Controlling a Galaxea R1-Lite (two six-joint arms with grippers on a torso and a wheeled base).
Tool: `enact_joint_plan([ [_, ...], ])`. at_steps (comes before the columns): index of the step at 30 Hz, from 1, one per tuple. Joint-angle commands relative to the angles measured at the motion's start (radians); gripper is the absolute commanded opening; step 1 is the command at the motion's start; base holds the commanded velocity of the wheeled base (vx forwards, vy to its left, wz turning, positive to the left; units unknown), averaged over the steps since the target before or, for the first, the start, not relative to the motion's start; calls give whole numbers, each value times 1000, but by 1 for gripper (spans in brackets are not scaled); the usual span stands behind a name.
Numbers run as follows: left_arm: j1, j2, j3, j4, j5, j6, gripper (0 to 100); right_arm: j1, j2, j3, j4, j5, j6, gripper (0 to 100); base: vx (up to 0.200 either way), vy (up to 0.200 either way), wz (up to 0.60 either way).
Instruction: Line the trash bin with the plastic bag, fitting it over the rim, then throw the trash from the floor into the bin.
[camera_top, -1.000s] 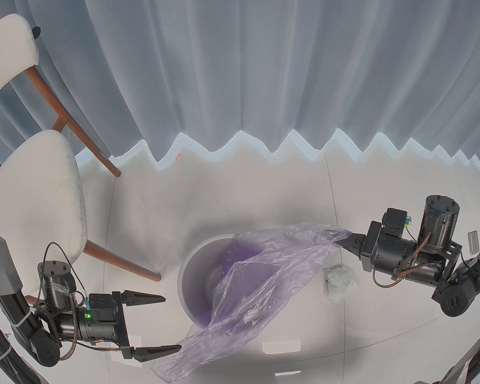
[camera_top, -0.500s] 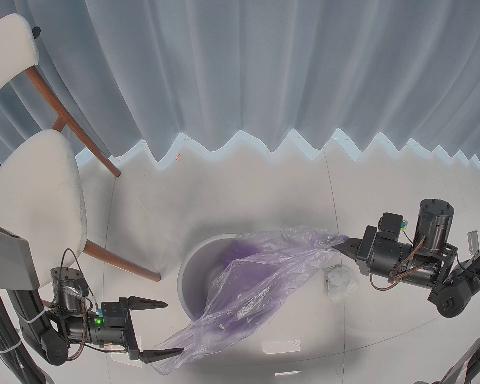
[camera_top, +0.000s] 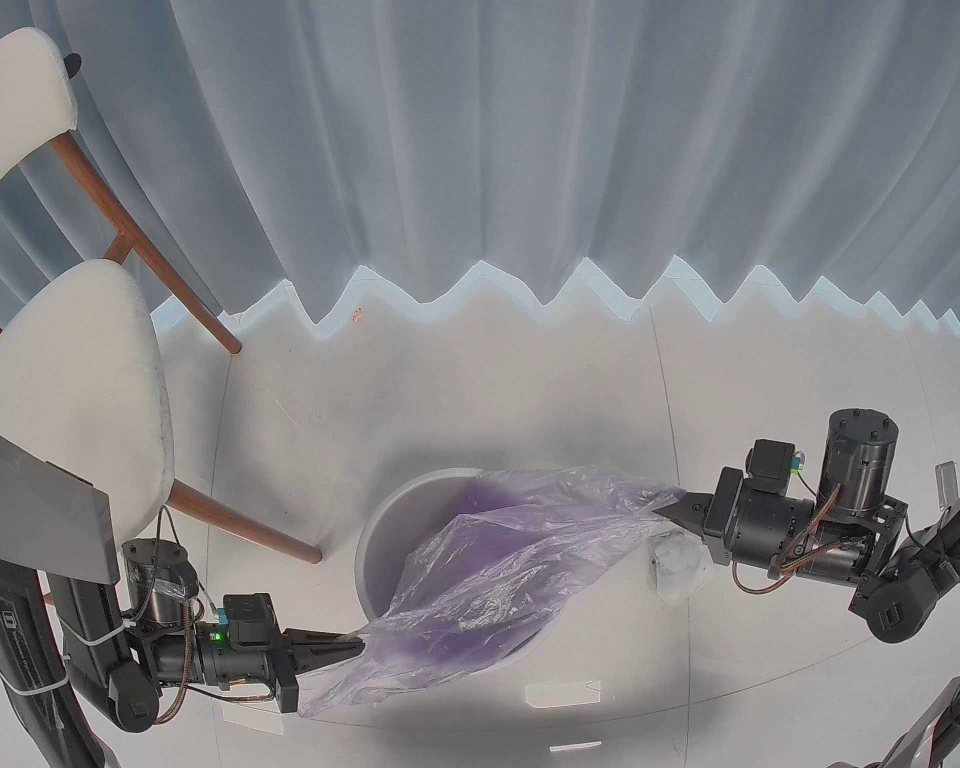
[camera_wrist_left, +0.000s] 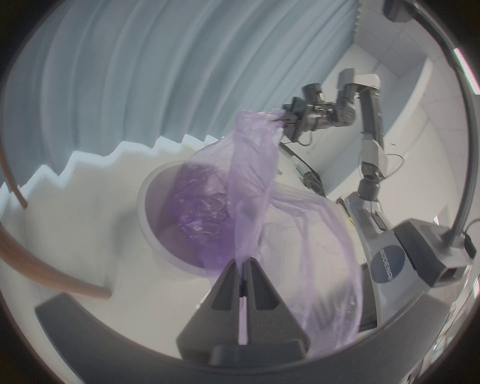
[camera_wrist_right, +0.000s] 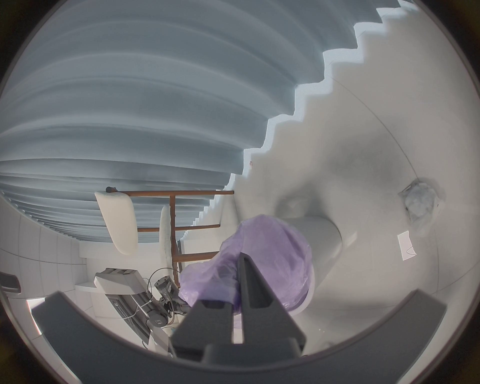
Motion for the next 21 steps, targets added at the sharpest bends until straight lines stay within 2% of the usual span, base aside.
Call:
enact_joint_plan([
  [1,-17,-5,-36,-1,74,-87,0,26,15,-2,-2,5,13,0,0,0,0],
  [3,-30,-58,-82,-1,155,-198,0,32,10,-13,-7,3,17,0,0,0,0],
  [4,-41,-96,-105,-1,212,-291,0,30,9,-22,-14,3,25,0,0,0,0],
  [5,-54,-113,-117,1,244,-341,0,30,9,-30,-19,3,33,0,0,0,0],
  [6,-54,-113,-117,1,244,-341,0,30,9,-30,-19,3,33,0,0,0,0],
  [7,-132,-162,-179,4,379,-522,0,30,15,-79,-17,3,80,0,0,0,0],
  [8,-164,-173,-209,8,441,-593,0,32,23,-108,-11,3,105,0,0,0,0],
  [9,-181,-171,-226,10,476,-614,0,30,29,-126,-7,3,120,0,0,0,0],
  [13,-210,-134,-285,17,593,-603,0,32,67,-214,61,2,125,0,0,0,0],
  [16,-258,-61,-406,36,846,-600,0,26,75,-316,199,-3,123,0,0,0,0],
  [17,-261,-36,-441,28,909,-599,0,26,75,-355,248,-3,123,0,0,0,0],
  [21,-261,-31,-456,39,925,-600,0,24,89,-471,363,-4,117,0,0,0,0],
])
